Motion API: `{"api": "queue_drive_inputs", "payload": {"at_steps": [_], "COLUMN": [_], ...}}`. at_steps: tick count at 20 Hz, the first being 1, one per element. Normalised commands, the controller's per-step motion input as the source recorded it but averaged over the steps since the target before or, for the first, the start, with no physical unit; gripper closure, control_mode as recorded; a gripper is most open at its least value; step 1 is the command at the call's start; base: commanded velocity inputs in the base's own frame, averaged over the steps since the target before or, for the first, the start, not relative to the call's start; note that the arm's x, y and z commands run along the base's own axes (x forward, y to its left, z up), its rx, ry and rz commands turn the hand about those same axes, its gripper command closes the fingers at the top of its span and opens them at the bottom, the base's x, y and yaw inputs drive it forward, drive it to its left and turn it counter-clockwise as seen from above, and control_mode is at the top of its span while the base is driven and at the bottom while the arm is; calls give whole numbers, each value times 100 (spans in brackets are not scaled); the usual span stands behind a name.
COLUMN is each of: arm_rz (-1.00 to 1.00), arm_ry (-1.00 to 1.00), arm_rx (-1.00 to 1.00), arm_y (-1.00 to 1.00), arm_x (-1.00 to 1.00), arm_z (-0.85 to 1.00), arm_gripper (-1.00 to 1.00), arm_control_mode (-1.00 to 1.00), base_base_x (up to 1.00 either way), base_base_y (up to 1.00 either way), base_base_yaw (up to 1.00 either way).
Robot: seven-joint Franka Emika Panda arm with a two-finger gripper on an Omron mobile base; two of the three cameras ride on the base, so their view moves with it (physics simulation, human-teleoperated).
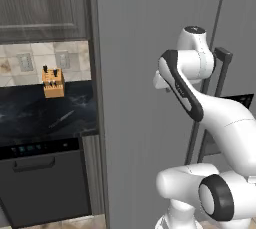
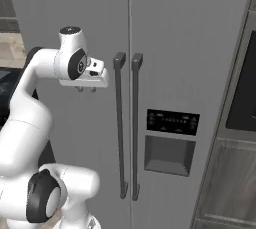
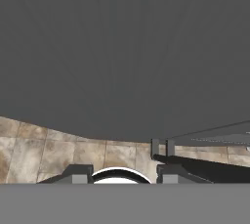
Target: Retrieve the butter from the fridge and place it on a plate on the dining table. Then retrieve the butter knife by the fridge and place it near the plate.
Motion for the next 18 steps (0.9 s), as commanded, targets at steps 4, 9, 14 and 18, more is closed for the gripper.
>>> {"api": "queue_drive_inputs", "payload": {"at_steps": [4,9,14,18], "arm_rz": [0,0,0,0], "arm_ry": [0,0,0,0], "arm_rx": [0,0,0,0], "arm_y": [0,0,0,0], "arm_x": [-1,0,0,0], "arm_z": [0,0,0,0], "arm_gripper": [-100,-100,-100,-100], "arm_control_mode": [100,100,100,100], "base_base_x": [0,-61,-95,-49], "base_base_y": [0,-11,-32,-35], "base_base_yaw": [0,0,-3,-11]}}
